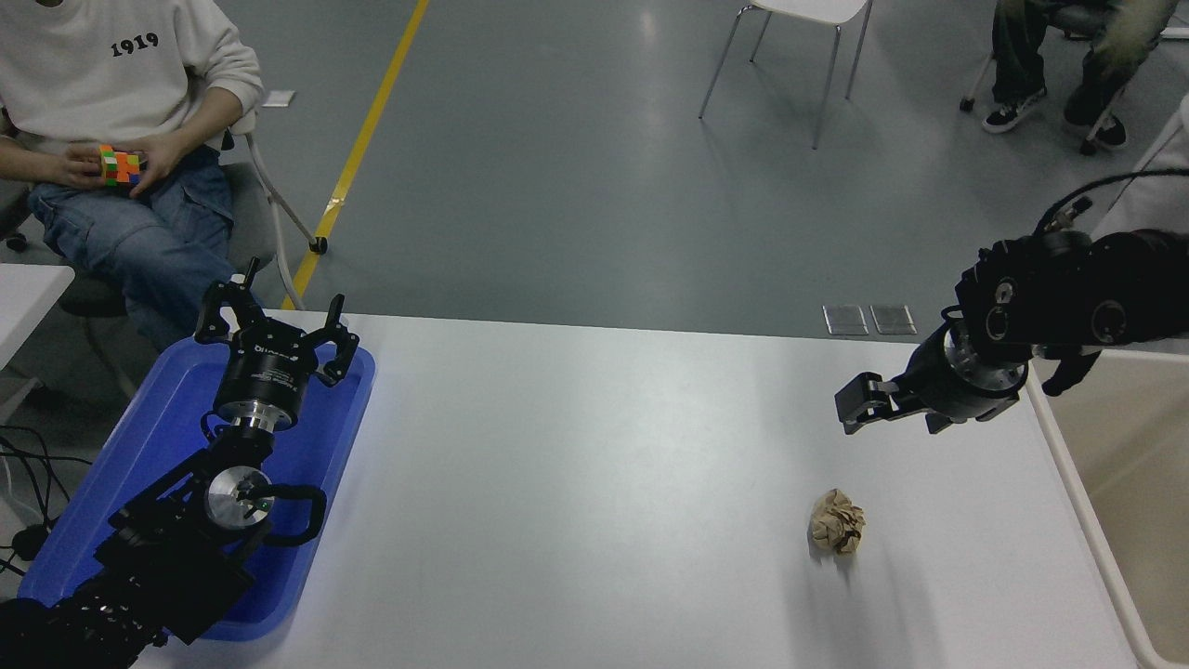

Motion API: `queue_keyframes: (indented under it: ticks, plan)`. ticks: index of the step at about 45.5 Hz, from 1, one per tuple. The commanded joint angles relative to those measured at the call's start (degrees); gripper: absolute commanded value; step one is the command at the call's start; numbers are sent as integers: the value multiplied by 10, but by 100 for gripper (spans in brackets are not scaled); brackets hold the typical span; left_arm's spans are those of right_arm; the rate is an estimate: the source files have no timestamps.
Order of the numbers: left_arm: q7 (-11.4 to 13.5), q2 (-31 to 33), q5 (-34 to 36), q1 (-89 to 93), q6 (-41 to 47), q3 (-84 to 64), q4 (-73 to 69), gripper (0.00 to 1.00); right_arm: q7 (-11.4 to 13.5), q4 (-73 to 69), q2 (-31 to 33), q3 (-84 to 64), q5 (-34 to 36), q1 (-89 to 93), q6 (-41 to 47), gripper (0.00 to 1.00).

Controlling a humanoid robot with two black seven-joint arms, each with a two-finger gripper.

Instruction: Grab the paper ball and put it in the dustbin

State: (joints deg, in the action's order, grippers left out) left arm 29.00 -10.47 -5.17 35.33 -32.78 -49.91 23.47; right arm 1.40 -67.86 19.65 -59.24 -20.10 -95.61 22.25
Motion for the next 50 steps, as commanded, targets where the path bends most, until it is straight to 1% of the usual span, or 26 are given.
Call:
queue_keyframes:
  ticks: [1, 6, 10, 14, 19, 30, 39, 46, 50]
  plan:
    - [0, 0, 0, 0, 0, 0, 0, 100, 0, 15, -32, 7, 0, 61, -59, 94]
    - [0, 0, 0, 0, 0, 1, 0, 100, 0, 32, -37, 8, 0, 86, -62, 94]
    - [0, 0, 0, 0, 0, 0, 0, 100, 0, 54, -55, 10, 4, 109, -64, 94]
    - [0, 0, 0, 0, 0, 0, 0, 100, 1, 71, -61, 10, 5, 126, -79, 92]
    - [0, 0, 0, 0, 0, 0, 0, 100, 1, 79, -63, 10, 5, 140, -90, 92]
    - [0, 0, 0, 0, 0, 0, 0, 100, 1, 98, -88, 21, 5, 177, -95, 92]
    - [0, 0, 0, 0, 0, 1, 0, 100, 2, 111, -92, 43, 5, 199, -105, 91]
    - [0, 0, 0, 0, 0, 0, 0, 100, 2, 127, -91, 43, 5, 216, -119, 86]
    - [0, 0, 0, 0, 0, 1, 0, 100, 2, 128, -88, 42, 5, 223, -129, 86]
